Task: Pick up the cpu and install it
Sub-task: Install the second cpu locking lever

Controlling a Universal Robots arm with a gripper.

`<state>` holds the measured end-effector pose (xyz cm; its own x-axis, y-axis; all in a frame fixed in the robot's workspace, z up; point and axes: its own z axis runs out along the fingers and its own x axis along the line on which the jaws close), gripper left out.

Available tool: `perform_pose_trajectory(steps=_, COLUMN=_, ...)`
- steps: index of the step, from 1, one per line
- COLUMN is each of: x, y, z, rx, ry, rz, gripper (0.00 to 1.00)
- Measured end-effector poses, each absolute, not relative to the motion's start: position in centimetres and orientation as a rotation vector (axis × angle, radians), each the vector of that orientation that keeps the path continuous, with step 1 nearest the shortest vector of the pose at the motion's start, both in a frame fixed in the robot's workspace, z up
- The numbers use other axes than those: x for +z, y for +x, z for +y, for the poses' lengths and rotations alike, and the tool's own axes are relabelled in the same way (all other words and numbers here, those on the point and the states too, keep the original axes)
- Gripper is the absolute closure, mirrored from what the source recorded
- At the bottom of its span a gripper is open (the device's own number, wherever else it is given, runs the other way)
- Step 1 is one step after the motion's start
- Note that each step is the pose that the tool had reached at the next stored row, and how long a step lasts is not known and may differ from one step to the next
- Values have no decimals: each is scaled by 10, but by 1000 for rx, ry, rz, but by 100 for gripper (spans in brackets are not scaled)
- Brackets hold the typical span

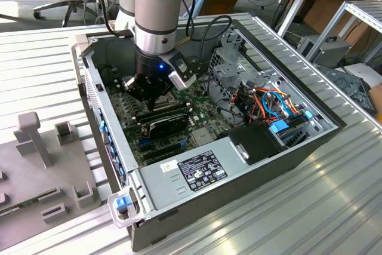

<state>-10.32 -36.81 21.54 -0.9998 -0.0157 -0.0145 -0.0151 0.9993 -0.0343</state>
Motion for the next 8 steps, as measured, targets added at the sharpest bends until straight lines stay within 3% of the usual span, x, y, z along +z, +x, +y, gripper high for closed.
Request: perform_pose_trajectory(steps=8, x=211, y=-106, z=-368, rx=-55, ry=-23, rz=3126, gripper=89)
